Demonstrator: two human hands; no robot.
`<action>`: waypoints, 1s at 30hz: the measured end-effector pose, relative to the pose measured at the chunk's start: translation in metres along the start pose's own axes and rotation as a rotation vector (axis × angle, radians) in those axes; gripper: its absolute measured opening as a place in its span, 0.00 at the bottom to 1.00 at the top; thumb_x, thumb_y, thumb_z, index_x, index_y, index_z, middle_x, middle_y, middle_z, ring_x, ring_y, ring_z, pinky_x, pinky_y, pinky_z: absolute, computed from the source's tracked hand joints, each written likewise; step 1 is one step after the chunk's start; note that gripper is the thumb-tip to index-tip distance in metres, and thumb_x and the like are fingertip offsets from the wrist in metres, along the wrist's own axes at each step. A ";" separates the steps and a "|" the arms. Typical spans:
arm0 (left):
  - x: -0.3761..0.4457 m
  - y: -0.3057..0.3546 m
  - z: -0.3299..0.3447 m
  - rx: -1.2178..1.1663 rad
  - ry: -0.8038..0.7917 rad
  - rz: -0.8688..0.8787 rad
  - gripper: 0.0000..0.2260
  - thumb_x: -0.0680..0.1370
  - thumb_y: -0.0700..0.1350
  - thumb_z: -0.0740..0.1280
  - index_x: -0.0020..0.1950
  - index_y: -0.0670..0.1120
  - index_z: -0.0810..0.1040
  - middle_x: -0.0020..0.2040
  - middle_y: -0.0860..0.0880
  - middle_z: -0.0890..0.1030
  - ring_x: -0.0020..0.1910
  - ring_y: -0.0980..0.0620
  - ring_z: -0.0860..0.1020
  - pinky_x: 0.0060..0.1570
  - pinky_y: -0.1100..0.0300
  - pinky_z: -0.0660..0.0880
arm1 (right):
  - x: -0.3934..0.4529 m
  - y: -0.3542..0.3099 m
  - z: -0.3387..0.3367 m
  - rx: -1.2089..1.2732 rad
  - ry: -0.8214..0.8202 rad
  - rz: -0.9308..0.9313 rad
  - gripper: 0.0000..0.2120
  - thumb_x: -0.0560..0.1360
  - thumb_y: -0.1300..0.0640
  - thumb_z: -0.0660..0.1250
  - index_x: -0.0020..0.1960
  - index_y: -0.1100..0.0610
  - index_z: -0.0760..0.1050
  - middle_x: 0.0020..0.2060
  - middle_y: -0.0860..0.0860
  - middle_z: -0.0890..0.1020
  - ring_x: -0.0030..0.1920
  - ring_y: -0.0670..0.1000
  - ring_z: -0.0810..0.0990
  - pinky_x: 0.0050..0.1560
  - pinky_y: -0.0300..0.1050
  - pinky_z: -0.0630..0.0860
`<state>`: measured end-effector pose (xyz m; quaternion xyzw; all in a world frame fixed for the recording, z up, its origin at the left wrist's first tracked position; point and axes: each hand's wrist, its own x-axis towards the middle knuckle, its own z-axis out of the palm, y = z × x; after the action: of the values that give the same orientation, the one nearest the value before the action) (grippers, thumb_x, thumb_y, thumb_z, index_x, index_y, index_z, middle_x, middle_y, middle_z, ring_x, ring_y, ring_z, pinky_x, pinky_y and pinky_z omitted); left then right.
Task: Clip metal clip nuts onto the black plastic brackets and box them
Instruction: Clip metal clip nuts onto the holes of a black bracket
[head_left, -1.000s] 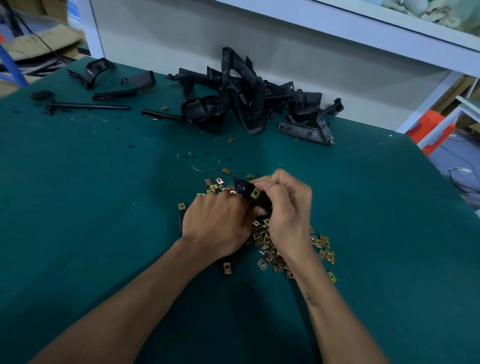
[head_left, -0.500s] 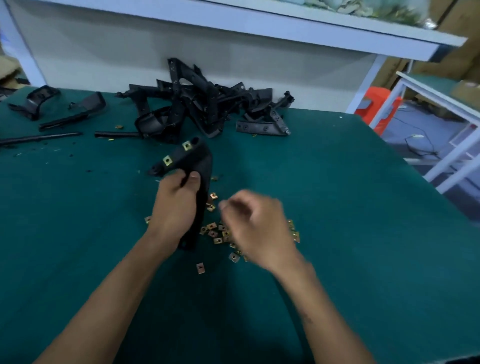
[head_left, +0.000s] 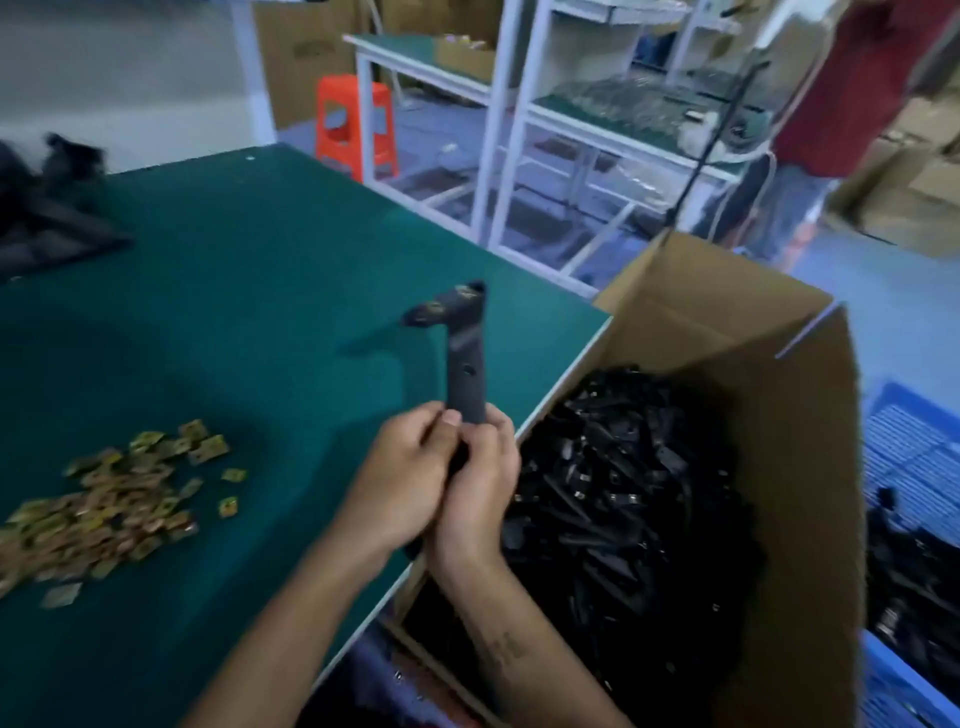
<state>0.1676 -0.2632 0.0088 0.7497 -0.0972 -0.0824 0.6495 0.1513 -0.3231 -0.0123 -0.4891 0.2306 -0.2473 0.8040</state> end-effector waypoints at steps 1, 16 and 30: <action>0.003 -0.002 0.024 0.020 -0.056 0.014 0.12 0.85 0.40 0.61 0.47 0.47 0.82 0.44 0.51 0.86 0.46 0.56 0.84 0.50 0.59 0.78 | 0.012 -0.006 -0.018 0.010 0.073 -0.027 0.07 0.75 0.65 0.61 0.50 0.61 0.76 0.32 0.45 0.80 0.36 0.45 0.77 0.38 0.37 0.75; -0.018 -0.049 0.074 0.427 -0.624 -0.116 0.16 0.81 0.52 0.64 0.69 0.61 0.76 0.64 0.60 0.81 0.62 0.62 0.78 0.61 0.68 0.72 | 0.047 0.014 -0.129 0.125 0.524 0.408 0.13 0.79 0.64 0.63 0.36 0.60 0.72 0.27 0.56 0.74 0.26 0.55 0.73 0.30 0.47 0.69; -0.076 -0.029 -0.229 -0.710 0.499 0.003 0.13 0.80 0.45 0.65 0.57 0.39 0.82 0.36 0.45 0.75 0.31 0.51 0.71 0.30 0.60 0.69 | 0.008 0.021 0.137 -0.594 -0.897 -0.253 0.15 0.79 0.70 0.64 0.43 0.54 0.82 0.32 0.52 0.83 0.30 0.50 0.78 0.33 0.35 0.71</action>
<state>0.1521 -0.0202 0.0122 0.4766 0.0959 0.0738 0.8707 0.2453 -0.2274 0.0246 -0.7762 -0.1353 -0.0336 0.6148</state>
